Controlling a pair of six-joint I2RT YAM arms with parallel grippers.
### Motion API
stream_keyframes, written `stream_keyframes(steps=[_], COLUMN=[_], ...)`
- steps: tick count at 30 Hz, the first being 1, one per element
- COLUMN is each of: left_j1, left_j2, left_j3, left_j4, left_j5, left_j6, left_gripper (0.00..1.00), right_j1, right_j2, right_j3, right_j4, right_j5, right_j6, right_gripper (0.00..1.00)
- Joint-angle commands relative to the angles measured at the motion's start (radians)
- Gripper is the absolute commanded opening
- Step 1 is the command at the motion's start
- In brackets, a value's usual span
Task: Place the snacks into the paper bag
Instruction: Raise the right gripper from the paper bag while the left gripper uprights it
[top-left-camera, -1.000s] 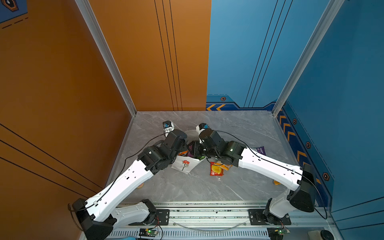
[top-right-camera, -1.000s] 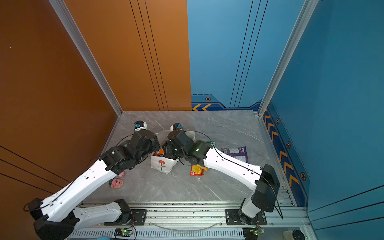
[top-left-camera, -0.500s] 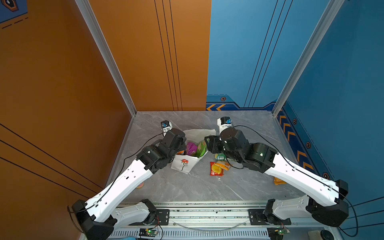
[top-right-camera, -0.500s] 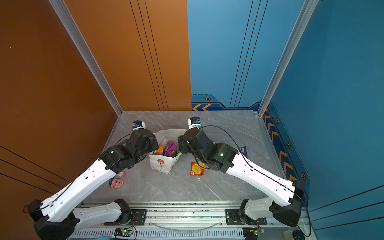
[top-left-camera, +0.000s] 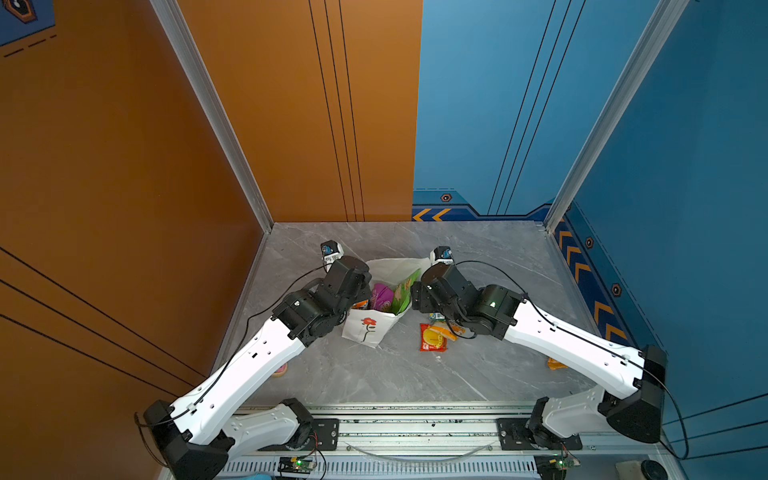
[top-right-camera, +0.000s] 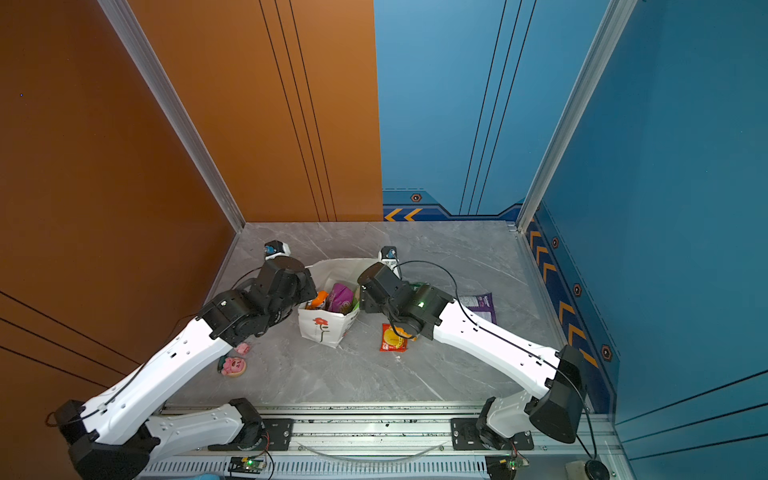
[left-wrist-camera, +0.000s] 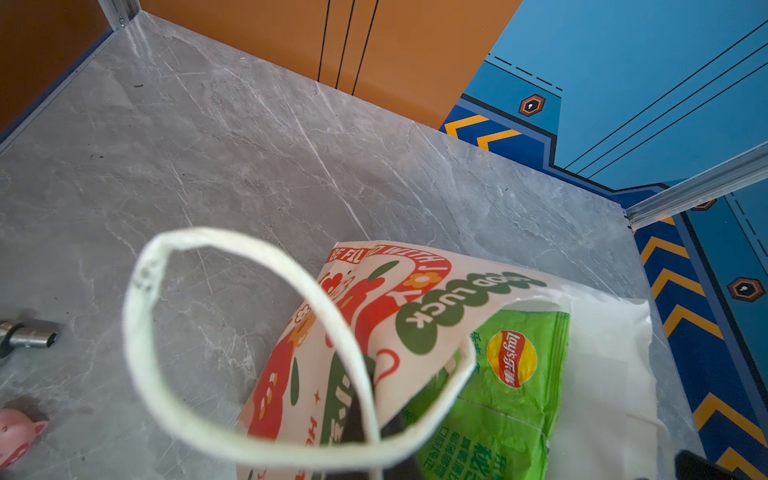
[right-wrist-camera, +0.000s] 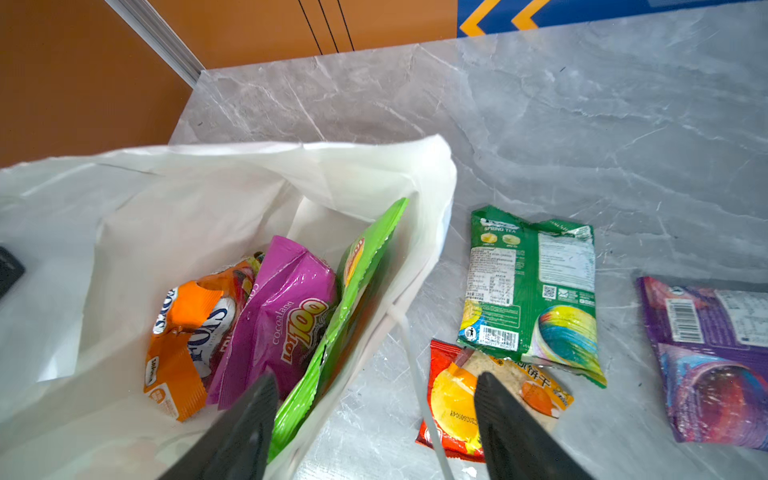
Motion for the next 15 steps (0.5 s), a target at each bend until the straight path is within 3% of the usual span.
stream_keyframes(steps=[1,6,11,15], left_j1=[0.008,0.032,0.056,0.076], left_j2=[-0.023,-0.033,-0.038,-0.037], left_j3=[-0.002,-0.012,-0.016,-0.021], left_j4=[0.019,0.017,0.02,0.022], left_j5=[0.019,0.043,0.078,0.119], left_j6=[0.013,0.014,0.027,0.006], left_gripper=[0.0,0.0,0.0,0.0], right_j1=[-0.004,-0.016,-0.045,-0.068], right_j2=[0.022,0.039,0.044,0.064], right_j3=[0.016,0.019,0.034,0.098], right_j4=[-0.015,-0.005,0.048,0.04], right_j5=[-0.035,-0.059,-0.138,-0.159], right_j6=[0.006,-0.005,-0.048,-0.092], right_gripper=[0.69,0.5,0.19,0.06])
